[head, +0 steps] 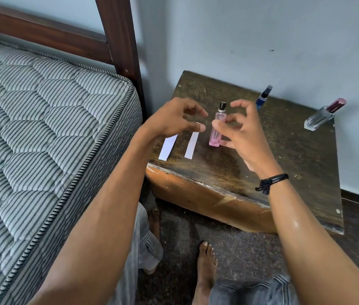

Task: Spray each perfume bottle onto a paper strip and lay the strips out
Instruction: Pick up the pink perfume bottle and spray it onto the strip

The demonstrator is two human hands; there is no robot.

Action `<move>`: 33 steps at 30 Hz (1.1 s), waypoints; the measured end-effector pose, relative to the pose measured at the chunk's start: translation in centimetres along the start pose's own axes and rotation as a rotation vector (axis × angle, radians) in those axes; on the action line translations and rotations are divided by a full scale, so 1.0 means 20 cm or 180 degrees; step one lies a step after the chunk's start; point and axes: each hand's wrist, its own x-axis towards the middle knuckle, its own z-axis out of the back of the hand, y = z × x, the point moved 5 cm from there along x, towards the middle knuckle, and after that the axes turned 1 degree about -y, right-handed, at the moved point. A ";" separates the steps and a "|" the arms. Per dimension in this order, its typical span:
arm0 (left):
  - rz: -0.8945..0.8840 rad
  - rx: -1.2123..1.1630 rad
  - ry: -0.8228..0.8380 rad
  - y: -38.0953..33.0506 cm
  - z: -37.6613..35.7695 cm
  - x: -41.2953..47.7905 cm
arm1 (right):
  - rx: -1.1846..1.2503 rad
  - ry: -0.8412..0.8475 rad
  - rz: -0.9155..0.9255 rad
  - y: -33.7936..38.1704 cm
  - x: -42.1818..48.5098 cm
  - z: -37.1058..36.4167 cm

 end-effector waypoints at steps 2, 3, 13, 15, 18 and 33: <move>0.0002 0.0011 0.0021 -0.01 -0.02 0.00 | 0.0354 0.0035 -0.0141 0.00 0.00 0.01; -0.0004 0.0026 -0.0023 -0.02 -0.03 0.00 | 0.0397 0.0049 -0.0176 0.00 -0.01 0.02; -0.0226 0.0304 -0.0389 -0.09 -0.09 0.00 | 0.0202 0.0317 -0.0271 0.01 -0.04 0.03; -0.0219 0.0379 -0.0404 -0.10 -0.10 0.00 | 0.0105 0.0334 -0.0282 0.02 -0.04 0.04; -0.0214 0.0420 -0.0363 -0.11 -0.11 0.00 | -0.0036 0.0416 -0.0267 0.02 -0.05 0.05; -0.0070 0.0704 -0.0186 -0.14 -0.12 -0.05 | -0.0618 0.0214 -0.0044 0.09 -0.11 0.15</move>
